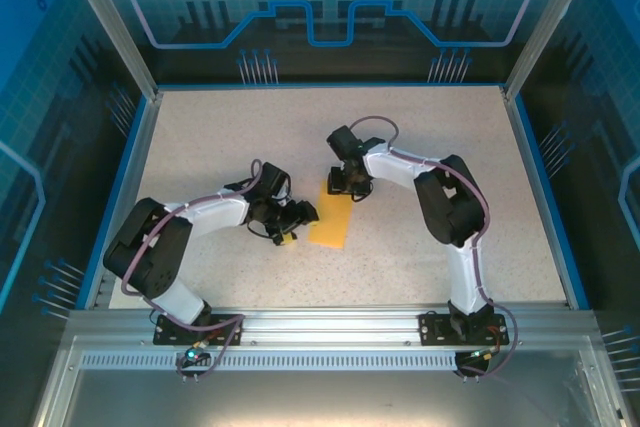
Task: Fold a paper plane with a square sheet of paper (pick it up from the middle)
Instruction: Rotate the square sheet of paper at the center of the table.
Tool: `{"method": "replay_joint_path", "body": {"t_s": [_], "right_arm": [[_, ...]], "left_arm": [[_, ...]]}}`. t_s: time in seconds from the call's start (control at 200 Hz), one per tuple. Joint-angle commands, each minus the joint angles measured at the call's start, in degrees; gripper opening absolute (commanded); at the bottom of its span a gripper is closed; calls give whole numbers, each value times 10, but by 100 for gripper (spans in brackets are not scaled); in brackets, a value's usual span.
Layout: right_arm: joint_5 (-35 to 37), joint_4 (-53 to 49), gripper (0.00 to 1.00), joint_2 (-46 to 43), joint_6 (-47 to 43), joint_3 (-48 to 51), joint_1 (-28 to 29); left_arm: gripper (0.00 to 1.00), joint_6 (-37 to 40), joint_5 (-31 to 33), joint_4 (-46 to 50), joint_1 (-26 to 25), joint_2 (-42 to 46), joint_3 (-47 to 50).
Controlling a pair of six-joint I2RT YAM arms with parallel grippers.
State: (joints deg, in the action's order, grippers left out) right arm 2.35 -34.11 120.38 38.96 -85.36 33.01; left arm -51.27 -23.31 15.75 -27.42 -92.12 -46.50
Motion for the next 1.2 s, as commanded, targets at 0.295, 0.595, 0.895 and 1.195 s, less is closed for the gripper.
{"method": "replay_joint_path", "body": {"t_s": [0.295,0.595,0.895,1.195], "right_arm": [[-79,30,48,39,14,55,-42],[-89,32,48,40,14,52,-44],[-91,33,47,39,16,54,-44],[-91,34,47,39,17,59,-43]], "left_arm": [[75,20,-34,25,-23,-35,-43],[73,29,-16,50,-37,-69,-69],[74,42,-6,65,-48,-89,-88],[72,45,-28,45,-49,-88,-95]]}}
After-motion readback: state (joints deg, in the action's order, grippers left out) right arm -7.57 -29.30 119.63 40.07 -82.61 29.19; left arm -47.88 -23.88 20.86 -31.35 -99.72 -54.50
